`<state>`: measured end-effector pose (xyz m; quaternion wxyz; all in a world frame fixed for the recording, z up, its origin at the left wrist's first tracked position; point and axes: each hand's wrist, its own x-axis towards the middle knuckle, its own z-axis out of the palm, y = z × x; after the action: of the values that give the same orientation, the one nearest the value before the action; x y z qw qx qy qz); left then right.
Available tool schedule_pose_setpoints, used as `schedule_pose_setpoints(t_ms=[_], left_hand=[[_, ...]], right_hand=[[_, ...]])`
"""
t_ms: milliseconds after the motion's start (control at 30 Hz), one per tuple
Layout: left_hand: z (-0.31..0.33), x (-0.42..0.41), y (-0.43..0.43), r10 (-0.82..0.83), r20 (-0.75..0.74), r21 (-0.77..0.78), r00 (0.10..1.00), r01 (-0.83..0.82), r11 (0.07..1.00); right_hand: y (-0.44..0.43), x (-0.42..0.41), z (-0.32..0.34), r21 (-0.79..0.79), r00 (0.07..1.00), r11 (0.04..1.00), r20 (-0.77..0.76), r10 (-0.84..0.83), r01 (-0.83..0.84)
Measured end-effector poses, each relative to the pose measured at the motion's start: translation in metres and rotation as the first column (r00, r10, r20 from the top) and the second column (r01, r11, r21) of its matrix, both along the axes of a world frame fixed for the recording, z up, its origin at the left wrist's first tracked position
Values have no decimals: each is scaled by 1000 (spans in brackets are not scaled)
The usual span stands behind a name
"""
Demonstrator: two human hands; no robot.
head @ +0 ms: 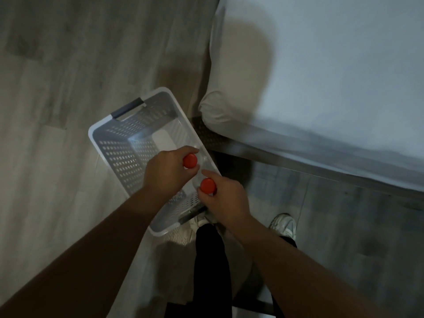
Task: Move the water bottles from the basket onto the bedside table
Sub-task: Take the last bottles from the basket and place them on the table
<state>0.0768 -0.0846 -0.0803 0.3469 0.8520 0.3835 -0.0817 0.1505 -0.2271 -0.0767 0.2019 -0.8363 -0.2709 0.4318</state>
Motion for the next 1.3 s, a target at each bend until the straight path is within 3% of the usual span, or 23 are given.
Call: schedule_pose_setpoints(t_ms=[300,567,767,1067,1300], left_hand=[[118,-22,-22,255,86,-43,963,-252,967],[269,-28,-70,208,113,-89,972,-198,976],[337,-25,-134,130,181,-106,975,-112,988],[367,33,-310,-66,192,-65,979,80,995],[382,111,-485,-286,304,-167,909,347,923]], right_hand=[[-23,0,100,217,980,957,10,-199,192],[-83,18,252,352,927,865,-26,-373,358],[-171,39,321,358,849,797,23,-528,486],[-454,58,367,382,591,566,61,-804,730],[-656,47,386,361,201,293,271,-941,886]])
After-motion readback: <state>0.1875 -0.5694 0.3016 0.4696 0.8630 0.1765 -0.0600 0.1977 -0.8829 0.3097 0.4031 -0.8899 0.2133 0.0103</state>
